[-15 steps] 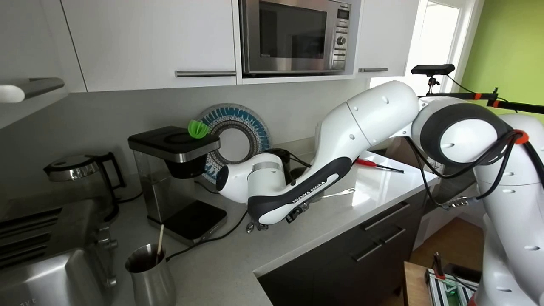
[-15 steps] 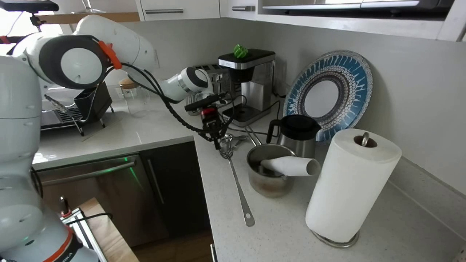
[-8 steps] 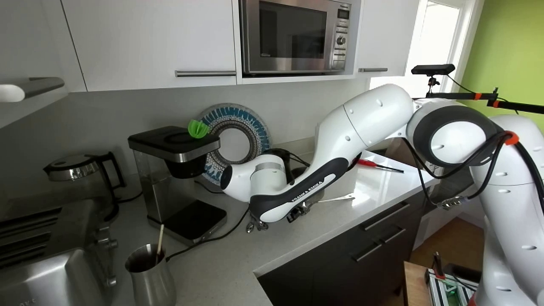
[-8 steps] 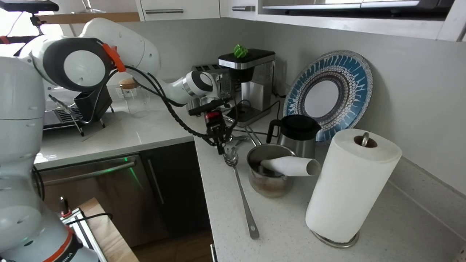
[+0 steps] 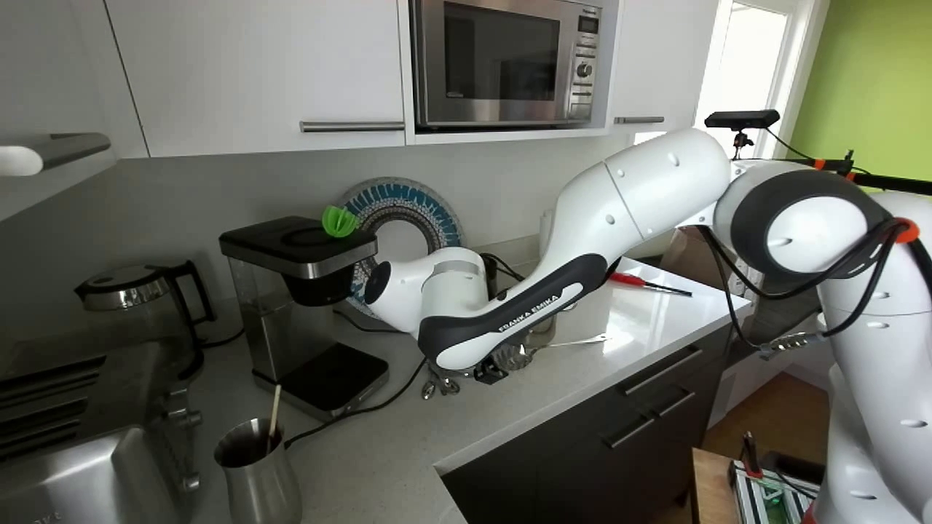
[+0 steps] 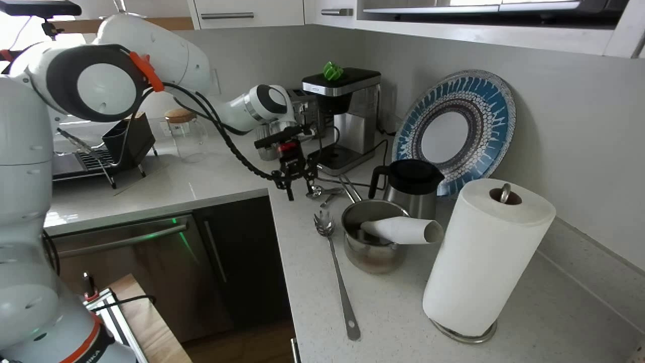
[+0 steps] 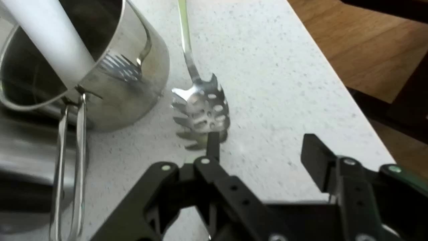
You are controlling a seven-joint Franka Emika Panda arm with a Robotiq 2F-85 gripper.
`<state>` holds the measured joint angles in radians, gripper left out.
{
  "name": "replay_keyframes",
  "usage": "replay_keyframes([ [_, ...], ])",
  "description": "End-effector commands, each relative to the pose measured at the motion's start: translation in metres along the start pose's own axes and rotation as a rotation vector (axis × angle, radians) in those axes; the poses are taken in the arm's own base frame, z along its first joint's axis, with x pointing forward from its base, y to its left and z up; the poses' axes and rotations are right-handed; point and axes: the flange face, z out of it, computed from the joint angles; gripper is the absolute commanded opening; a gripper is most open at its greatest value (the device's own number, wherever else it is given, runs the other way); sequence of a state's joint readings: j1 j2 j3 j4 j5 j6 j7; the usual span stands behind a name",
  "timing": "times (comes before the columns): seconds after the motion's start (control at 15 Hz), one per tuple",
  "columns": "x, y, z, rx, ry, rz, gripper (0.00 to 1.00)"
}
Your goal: Remove the pasta server from the cocktail shaker and put it on the counter top in front of the pot
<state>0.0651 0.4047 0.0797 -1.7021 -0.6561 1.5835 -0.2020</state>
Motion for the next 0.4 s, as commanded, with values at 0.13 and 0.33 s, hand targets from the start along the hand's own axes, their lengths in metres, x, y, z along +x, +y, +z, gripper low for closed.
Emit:
replay_keyframes([
  [0.13,-0.046,-0.068,-0.096,0.142,0.277,0.027,1.00],
  [0.33,-0.045,-0.065,-0.116,0.147,0.286,0.034,1.00],
])
